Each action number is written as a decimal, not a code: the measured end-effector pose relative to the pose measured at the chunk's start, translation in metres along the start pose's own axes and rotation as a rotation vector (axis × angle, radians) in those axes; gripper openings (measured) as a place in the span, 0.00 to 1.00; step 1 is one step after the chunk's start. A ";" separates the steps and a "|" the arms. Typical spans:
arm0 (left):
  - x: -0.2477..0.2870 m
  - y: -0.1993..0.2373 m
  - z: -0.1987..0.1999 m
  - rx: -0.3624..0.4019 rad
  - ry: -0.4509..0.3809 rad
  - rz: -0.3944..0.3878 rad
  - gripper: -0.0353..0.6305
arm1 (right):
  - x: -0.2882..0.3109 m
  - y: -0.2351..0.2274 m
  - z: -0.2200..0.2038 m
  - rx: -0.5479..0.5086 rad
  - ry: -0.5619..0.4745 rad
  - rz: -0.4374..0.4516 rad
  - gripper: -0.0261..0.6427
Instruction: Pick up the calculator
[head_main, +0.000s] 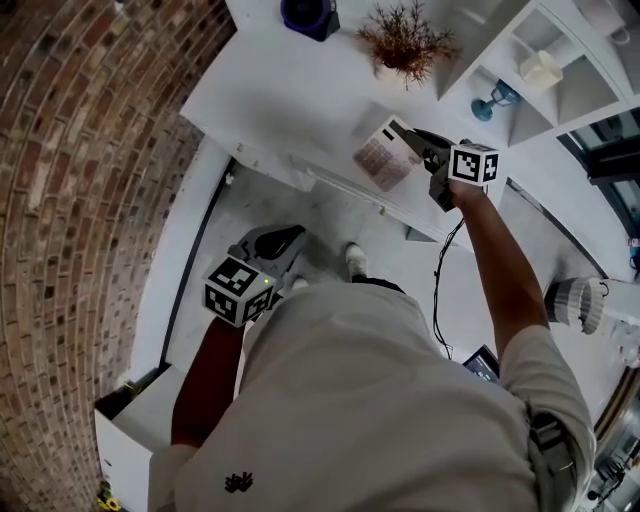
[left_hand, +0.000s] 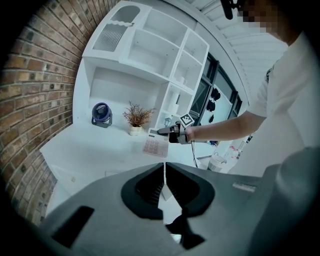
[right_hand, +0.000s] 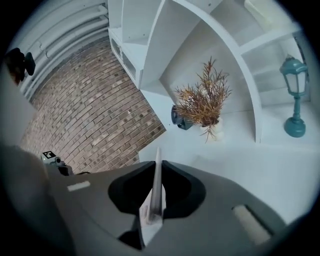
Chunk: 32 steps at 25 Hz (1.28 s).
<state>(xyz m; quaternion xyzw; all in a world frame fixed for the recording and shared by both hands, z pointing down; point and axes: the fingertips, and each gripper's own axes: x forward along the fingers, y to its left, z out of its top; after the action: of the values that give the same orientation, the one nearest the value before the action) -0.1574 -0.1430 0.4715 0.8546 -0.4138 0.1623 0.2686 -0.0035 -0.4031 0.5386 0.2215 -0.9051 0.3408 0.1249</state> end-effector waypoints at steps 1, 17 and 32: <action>-0.004 0.000 -0.002 0.005 0.001 -0.009 0.08 | -0.004 0.007 0.001 -0.002 -0.010 -0.003 0.12; -0.080 -0.008 -0.061 0.065 0.021 -0.109 0.08 | -0.044 0.137 -0.024 -0.024 -0.128 -0.036 0.12; -0.118 -0.029 -0.099 0.078 0.021 -0.174 0.08 | -0.082 0.211 -0.057 -0.040 -0.178 -0.059 0.12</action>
<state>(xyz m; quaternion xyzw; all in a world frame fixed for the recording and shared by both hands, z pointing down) -0.2110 0.0041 0.4827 0.8954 -0.3285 0.1635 0.2524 -0.0304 -0.1978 0.4312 0.2752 -0.9122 0.2979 0.0583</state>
